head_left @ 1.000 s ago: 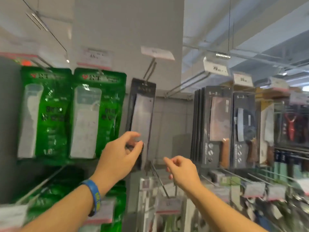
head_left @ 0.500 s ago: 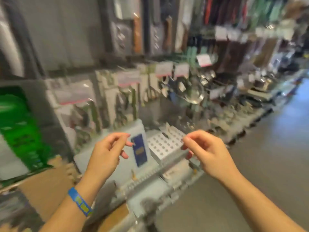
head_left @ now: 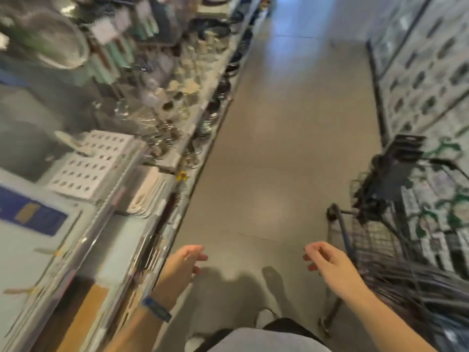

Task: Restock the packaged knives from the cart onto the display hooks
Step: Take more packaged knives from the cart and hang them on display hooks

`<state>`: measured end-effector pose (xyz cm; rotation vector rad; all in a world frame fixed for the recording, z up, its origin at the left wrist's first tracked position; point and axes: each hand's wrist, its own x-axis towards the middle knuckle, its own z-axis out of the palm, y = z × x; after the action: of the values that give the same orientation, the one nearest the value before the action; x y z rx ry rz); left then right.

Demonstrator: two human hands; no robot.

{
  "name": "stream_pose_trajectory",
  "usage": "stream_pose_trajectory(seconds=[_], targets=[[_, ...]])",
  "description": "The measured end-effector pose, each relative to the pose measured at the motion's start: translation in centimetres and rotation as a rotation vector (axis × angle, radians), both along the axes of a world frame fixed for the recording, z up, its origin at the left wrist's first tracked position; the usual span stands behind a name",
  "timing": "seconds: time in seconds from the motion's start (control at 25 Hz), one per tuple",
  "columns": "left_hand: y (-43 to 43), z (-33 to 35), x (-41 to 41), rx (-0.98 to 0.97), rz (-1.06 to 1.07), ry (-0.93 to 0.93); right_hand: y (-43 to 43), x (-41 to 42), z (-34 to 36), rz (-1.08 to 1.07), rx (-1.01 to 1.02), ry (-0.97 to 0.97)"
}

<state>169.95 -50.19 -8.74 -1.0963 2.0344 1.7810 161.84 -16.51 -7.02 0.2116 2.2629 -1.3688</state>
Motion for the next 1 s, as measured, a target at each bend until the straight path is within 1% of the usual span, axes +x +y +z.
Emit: stream_pose_trajectory(seconds=[0.08, 0.2, 0.4, 0.52, 0.64, 0.72, 0.8, 0.88, 1.0], targets=[[2.6, -0.6, -2.8, -0.048, -0.127, -0.006, 3.6, 0.4, -1.2, -0.067, 0.03, -0.029], [5.6, -0.7, -7.3, -0.067, -0.274, -0.031, 7.7, 1.0, -2.3, -0.21, 0.041, -0.084], [9.8, -0.8, -15.7, -0.1, -0.543, -0.041, 11.1, 1.6, -3.3, -0.48, 0.014, -0.073], [13.0, -1.9, -21.6, -0.078, -0.732, -0.056, 12.3, 1.0, -3.6, -0.661, -0.01, -0.075], [16.2, -2.8, -29.0, -0.067, -0.912, -0.062, 12.7, 0.1, -3.3, -0.858, 0.015, -0.087], [18.5, -3.0, -34.0, -0.062, -0.991, -0.03, 12.0, -0.6, -2.8, -0.949, 0.002, -0.098], [21.1, -3.4, -38.2, -0.074, -1.127, -0.002, 11.4, -1.3, -2.6, -1.035, 0.002, -0.113], [23.6, -3.9, -40.6, -0.068, -1.238, -0.016, 11.2, -1.7, -2.5, -1.124, 0.017, -0.124], [26.6, -5.3, -40.6, -0.061, -1.373, -0.065, 11.7, -1.5, -2.2, -1.277, 0.018, -0.128]])
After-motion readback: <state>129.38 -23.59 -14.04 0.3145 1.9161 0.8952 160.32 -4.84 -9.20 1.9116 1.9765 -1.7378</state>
